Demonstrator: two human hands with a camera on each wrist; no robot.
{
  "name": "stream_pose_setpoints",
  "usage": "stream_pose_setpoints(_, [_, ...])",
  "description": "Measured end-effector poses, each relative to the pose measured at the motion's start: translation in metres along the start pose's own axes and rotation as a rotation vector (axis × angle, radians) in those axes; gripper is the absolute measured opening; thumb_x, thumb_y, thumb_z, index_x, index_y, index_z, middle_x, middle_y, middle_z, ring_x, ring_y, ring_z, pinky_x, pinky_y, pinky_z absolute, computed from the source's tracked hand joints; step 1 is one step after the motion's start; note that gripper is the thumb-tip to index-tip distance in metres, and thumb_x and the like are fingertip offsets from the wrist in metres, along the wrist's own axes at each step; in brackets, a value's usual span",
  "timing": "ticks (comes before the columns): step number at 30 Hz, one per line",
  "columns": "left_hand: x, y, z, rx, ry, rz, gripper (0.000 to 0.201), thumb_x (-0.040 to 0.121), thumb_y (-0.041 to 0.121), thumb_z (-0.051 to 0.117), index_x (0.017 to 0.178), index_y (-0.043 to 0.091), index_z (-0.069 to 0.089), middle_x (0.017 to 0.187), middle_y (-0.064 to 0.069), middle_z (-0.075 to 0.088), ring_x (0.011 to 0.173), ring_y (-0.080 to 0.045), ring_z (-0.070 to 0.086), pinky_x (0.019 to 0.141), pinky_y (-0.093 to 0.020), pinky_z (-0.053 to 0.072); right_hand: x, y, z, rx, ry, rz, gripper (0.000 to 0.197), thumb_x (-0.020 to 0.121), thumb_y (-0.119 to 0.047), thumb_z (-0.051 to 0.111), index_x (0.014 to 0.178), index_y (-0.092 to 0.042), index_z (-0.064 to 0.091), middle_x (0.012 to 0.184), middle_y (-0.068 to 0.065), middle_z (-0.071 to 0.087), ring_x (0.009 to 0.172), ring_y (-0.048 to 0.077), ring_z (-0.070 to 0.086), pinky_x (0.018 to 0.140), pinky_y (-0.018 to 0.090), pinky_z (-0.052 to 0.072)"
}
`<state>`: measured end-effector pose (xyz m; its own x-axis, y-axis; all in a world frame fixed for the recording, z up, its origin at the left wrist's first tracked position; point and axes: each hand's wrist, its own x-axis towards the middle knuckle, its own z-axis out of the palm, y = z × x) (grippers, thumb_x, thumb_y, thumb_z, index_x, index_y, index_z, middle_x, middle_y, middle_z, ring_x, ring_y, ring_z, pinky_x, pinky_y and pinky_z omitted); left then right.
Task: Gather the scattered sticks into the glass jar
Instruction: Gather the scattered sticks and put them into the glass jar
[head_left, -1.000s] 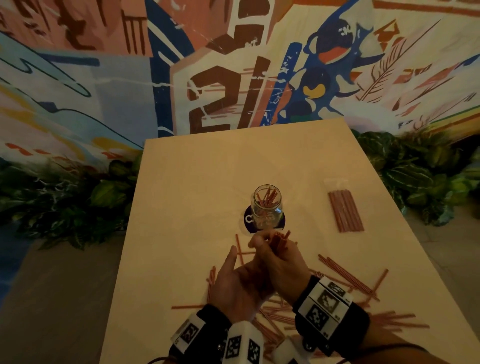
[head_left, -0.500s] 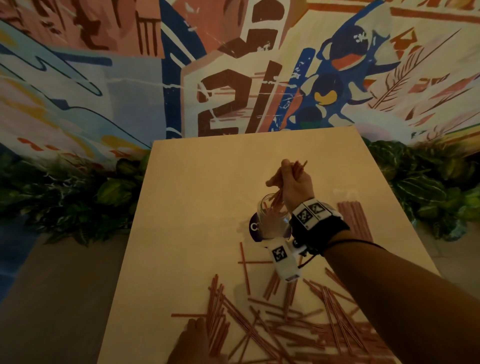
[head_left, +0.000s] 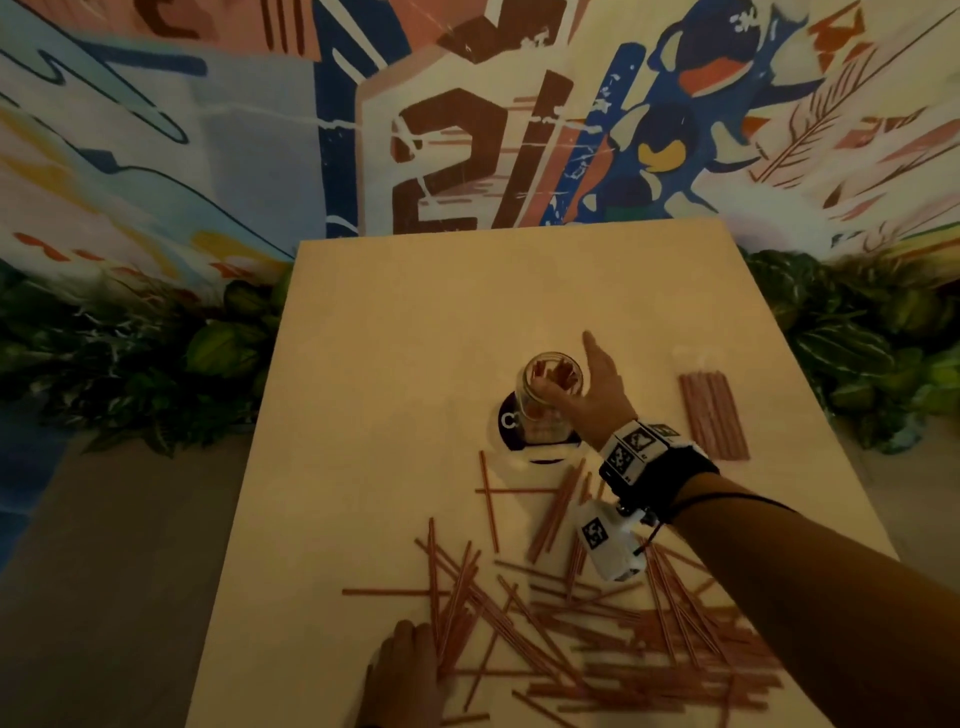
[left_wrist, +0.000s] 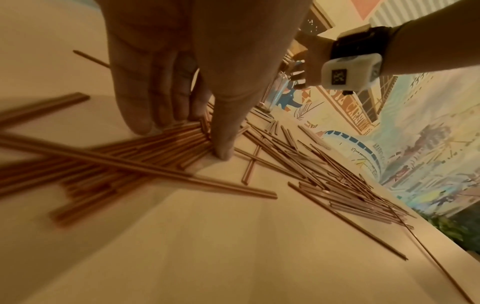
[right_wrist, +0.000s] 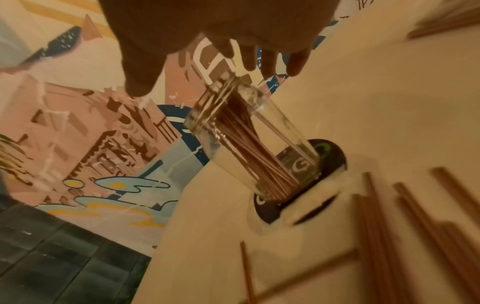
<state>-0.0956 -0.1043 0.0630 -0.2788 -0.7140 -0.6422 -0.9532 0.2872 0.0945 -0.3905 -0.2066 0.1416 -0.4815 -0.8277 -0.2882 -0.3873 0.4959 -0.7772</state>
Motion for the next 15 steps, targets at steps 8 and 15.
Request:
stream_pose_setpoints(8, [-0.003,0.007,-0.005,-0.07,0.019,0.019,0.033,0.095,0.036,0.04,0.121,0.018,0.048,0.123,-0.004,0.051,0.116,-0.021,0.049,0.096,-0.032,0.044,-0.128,0.087,0.018,-0.485,-0.128,-0.04,0.042,0.087,-0.038,0.054,0.124,-0.019,0.05,0.126,0.008,0.047,0.119,0.029,0.043,0.1,0.039,0.036])
stream_pose_setpoints(15, [-0.006,0.011,-0.001,-0.131,0.093,0.001,0.026,0.094,0.029,0.042,0.113,0.016,0.054,0.114,-0.005,0.058,0.107,-0.021,0.055,0.089,-0.031,0.047,-0.18,0.147,0.0,-0.661,-0.398,-0.116,0.031,0.085,-0.025,0.055,0.113,-0.013,0.061,0.117,0.012,0.057,0.112,0.032,0.053,0.091,0.04,0.044])
